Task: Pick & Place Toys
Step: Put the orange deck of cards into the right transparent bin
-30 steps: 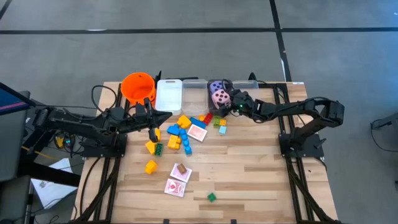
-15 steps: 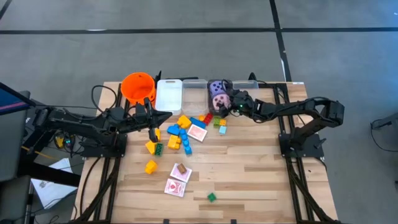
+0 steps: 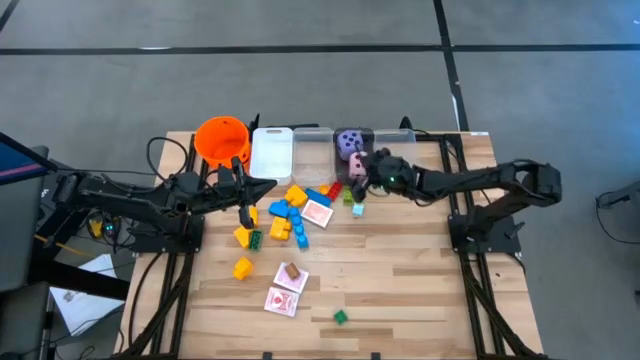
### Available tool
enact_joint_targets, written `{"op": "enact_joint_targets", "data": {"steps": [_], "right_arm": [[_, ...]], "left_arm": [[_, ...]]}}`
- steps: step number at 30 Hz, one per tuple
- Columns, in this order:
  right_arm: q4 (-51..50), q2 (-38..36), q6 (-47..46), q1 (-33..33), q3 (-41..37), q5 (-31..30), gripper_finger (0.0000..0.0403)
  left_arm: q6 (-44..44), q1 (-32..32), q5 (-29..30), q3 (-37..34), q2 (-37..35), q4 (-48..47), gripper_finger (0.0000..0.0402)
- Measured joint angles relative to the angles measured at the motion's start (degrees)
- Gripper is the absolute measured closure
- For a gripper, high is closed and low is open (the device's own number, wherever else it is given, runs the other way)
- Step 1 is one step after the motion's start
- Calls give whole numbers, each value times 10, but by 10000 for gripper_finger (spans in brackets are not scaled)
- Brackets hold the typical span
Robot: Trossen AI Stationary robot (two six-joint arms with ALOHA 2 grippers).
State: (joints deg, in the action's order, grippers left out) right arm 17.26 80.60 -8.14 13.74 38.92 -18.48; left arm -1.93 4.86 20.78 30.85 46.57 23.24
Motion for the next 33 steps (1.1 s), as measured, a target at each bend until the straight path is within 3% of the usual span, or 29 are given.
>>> {"op": "enact_joint_targets", "data": {"steps": [10, 17, 19, 23, 28, 33], "right_arm": [[-96, -102, 21, -155, 23, 24, 5], [-130, -68, -24, -243, 23, 78, 6], [-109, -38, -34, -264, 23, 47, 7], [-83, 24, -62, -295, 23, -81, 7], [-76, 97, -170, -312, 22, -244, 7], [-23, 164, -191, -308, 22, -249, 5]], "left_arm": [[-3, 0, 0, 0, 0, 4, 402], [-44, 0, -31, 1, 39, 7, 402], [-45, 0, -60, 1, 62, 28, 402], [-45, 0, -111, 1, 113, 98, 402], [-44, 0, -121, 1, 156, 136, 402], [-44, -9, -121, 1, 162, 134, 402]]}}
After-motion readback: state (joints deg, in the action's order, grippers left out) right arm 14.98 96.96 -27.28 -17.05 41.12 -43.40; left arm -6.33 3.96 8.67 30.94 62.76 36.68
